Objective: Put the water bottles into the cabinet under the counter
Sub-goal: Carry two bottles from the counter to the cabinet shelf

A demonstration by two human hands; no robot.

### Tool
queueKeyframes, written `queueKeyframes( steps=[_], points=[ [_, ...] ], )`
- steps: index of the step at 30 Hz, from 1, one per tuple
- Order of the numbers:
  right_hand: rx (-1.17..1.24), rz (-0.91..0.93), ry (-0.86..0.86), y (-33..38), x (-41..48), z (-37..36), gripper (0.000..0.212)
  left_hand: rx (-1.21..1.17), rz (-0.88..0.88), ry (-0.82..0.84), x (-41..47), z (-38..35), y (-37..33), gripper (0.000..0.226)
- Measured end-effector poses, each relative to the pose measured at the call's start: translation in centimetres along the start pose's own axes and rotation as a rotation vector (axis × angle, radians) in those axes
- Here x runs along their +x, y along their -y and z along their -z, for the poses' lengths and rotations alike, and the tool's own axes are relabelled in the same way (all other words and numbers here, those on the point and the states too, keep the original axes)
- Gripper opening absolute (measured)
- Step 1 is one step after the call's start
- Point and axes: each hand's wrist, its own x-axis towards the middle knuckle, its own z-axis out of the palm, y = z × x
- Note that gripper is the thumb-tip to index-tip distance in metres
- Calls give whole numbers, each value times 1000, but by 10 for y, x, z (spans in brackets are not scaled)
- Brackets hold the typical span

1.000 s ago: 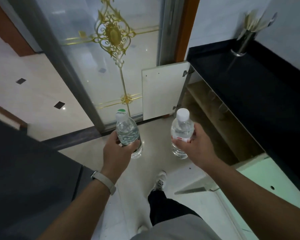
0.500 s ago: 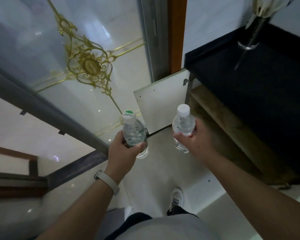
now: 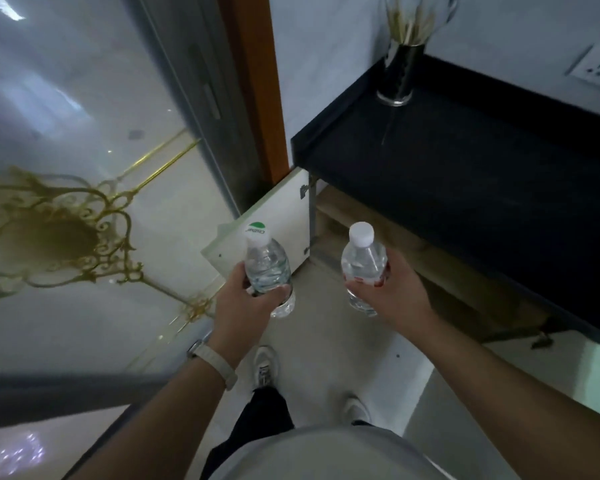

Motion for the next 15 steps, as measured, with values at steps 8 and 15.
queueKeyframes(
  steps=[8,15],
  points=[
    [-41,-176,-163,42,24,-44,59,-37,-43,267,113,22,9,46],
    [-77,-231,-280,60,33,-54,55,-10,-83,435,154,9,7,45]
  ],
)
